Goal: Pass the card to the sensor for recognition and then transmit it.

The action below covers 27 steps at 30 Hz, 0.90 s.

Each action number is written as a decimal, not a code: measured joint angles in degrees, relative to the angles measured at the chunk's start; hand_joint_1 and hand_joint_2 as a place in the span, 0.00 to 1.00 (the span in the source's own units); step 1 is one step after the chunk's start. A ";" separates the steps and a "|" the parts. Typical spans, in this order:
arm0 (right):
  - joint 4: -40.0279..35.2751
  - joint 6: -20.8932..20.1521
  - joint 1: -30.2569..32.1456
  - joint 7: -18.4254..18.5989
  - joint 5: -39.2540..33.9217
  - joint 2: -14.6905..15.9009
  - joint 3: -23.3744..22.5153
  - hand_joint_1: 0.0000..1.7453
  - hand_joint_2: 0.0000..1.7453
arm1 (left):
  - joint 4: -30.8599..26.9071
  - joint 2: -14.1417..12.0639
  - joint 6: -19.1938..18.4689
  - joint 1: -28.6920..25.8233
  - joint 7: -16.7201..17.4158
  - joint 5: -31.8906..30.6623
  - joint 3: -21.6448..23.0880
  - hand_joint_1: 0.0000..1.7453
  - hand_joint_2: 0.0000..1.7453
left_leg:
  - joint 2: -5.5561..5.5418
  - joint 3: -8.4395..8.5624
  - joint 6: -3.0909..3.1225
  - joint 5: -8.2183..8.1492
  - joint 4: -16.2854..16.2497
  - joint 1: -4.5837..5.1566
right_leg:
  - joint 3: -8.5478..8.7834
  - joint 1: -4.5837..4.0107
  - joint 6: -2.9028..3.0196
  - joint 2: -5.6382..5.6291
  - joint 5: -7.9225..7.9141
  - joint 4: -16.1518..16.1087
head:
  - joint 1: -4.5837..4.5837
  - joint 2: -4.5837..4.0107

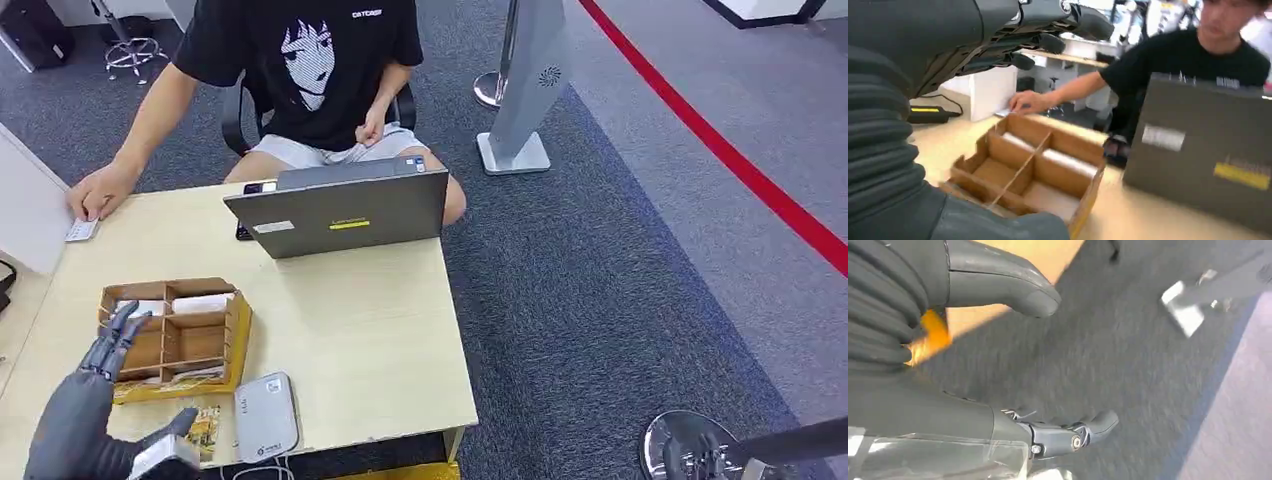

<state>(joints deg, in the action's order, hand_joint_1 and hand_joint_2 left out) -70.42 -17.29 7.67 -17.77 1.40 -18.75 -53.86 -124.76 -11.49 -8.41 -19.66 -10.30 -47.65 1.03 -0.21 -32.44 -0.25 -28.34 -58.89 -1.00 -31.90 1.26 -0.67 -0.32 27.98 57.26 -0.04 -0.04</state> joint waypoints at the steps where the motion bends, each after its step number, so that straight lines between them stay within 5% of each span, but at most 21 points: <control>1: 0.68 -1.14 -0.01 -0.13 0.46 -0.04 -0.74 0.00 1.00 | 0.00 -3.32 0.68 -2.17 0.07 -0.13 0.00 0.00 1.00 | 0.00 0.02 -0.03 -0.01 0.03 -0.01 | 0.00 0.00 0.01 0.00 0.01 0.00 | -0.02 0.00; 3: 2.12 -3.26 -0.28 -0.35 2.21 -0.11 -2.69 0.00 1.00 | -0.04 -8.33 1.92 -6.26 1.67 0.77 0.24 0.00 1.00 | -0.02 0.01 -0.03 -0.01 0.08 -0.03 | 0.00 -0.02 0.06 0.06 0.05 0.00 | -0.02 0.00; 8: 5.70 -8.04 -2.86 0.42 4.73 -0.11 -8.04 0.00 1.00 | -0.13 -25.44 5.79 -13.12 9.99 4.68 4.07 0.00 1.00 | -0.12 0.01 -0.10 0.03 0.10 -0.11 | 0.02 -0.11 0.12 0.18 0.09 0.01 | -0.02 0.00; 12: 7.58 -9.00 -4.59 0.04 6.69 -0.15 -10.80 0.00 1.00 | 0.09 -32.74 7.78 -12.41 13.34 -1.54 8.92 0.00 1.00 | -0.21 0.02 -0.16 0.08 0.10 -0.11 | 0.11 -0.10 0.13 0.27 0.06 0.02 | -0.04 0.00; 15: 8.41 -9.13 -4.93 -0.39 7.19 -0.26 -12.04 0.00 1.00 | 1.38 -33.56 8.96 -9.56 14.60 -10.31 11.92 0.00 1.00 | -0.23 0.04 -0.13 0.10 0.09 -0.09 | 0.19 -0.09 0.08 0.28 0.01 0.01 | -0.04 0.00; 20: 9.26 -9.13 -5.17 -0.76 7.00 -0.41 -13.00 0.00 1.00 | 3.16 -33.23 9.91 -6.86 14.77 -15.39 15.06 0.00 1.00 | -0.25 0.06 -0.12 0.09 0.08 -0.05 | 0.18 -0.05 0.08 0.29 0.01 0.00 | -0.02 0.00; 24: 9.77 -8.58 -5.27 -1.44 6.80 -0.44 -12.78 0.00 1.00 | 7.07 -29.02 12.61 -3.20 14.54 -26.65 16.46 0.00 1.00 | -0.35 0.07 -0.12 0.09 0.08 -0.02 | 0.19 -0.01 0.07 0.34 0.02 0.00 | -0.02 0.00; 27: 10.05 -7.88 -5.34 -1.62 6.78 -0.46 -11.80 0.00 1.00 | 11.00 -25.31 13.90 -0.33 13.29 -29.42 16.68 0.00 1.00 | -0.34 0.09 -0.12 0.10 0.08 -0.01 | 0.19 -0.01 0.07 0.34 0.02 0.00 | -0.04 0.00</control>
<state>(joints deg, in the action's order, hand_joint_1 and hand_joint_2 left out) -60.37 -25.18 2.33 -19.39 8.17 -19.21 -65.66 -113.76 -36.80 5.48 -19.99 3.00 -77.07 17.70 -0.55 -32.35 -0.37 -28.24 -58.80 -1.01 -31.70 1.25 -0.60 0.02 28.00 57.26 -0.09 -0.04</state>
